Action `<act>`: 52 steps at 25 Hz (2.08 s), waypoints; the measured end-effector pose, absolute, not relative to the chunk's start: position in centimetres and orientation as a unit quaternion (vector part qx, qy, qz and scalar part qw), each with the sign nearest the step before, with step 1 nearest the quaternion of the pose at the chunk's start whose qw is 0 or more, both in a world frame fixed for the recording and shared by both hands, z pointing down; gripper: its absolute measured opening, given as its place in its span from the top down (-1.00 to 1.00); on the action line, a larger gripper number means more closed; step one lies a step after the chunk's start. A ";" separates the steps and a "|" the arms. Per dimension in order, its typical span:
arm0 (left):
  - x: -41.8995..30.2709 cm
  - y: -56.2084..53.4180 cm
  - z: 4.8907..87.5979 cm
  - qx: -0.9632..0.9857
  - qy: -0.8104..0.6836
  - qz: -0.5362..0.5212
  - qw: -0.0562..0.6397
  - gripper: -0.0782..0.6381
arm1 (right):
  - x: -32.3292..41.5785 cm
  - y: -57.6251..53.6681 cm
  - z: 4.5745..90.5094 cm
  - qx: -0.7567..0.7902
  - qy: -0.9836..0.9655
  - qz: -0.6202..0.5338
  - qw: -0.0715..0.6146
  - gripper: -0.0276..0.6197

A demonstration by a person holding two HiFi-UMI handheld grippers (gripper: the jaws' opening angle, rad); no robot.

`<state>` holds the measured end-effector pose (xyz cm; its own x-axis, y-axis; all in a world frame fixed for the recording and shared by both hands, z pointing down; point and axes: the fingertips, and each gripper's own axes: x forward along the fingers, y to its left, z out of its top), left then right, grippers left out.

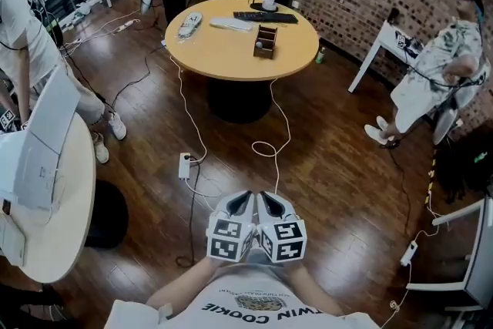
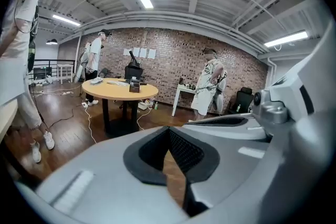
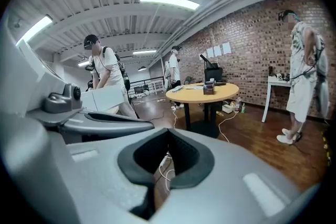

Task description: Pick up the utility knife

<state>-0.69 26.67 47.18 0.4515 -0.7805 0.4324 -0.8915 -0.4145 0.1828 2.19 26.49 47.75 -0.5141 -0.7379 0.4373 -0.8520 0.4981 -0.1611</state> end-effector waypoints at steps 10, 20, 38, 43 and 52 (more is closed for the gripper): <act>4.4 18.4 46.9 0.812 -0.534 0.147 0.184 0.77 | 7.2 18.2 47.6 0.432 -0.870 0.180 0.155 0.91; 6.0 13.7 46.8 0.803 -0.548 0.159 0.171 0.77 | 8.7 13.2 47.5 0.415 -0.879 0.184 0.147 0.91; 3.2 -0.4 48.8 0.827 -0.503 0.164 0.190 0.77 | 5.8 -0.6 48.8 0.450 -0.859 0.173 0.172 0.91; 0.9 -5.8 48.3 0.841 -0.477 0.164 0.194 0.77 | 3.2 -5.9 48.6 0.469 -0.847 0.181 0.172 0.91; -3.4 -13.9 48.2 0.871 -0.424 0.177 0.175 0.77 | -1.1 -13.5 48.5 0.517 -0.819 0.187 0.165 0.91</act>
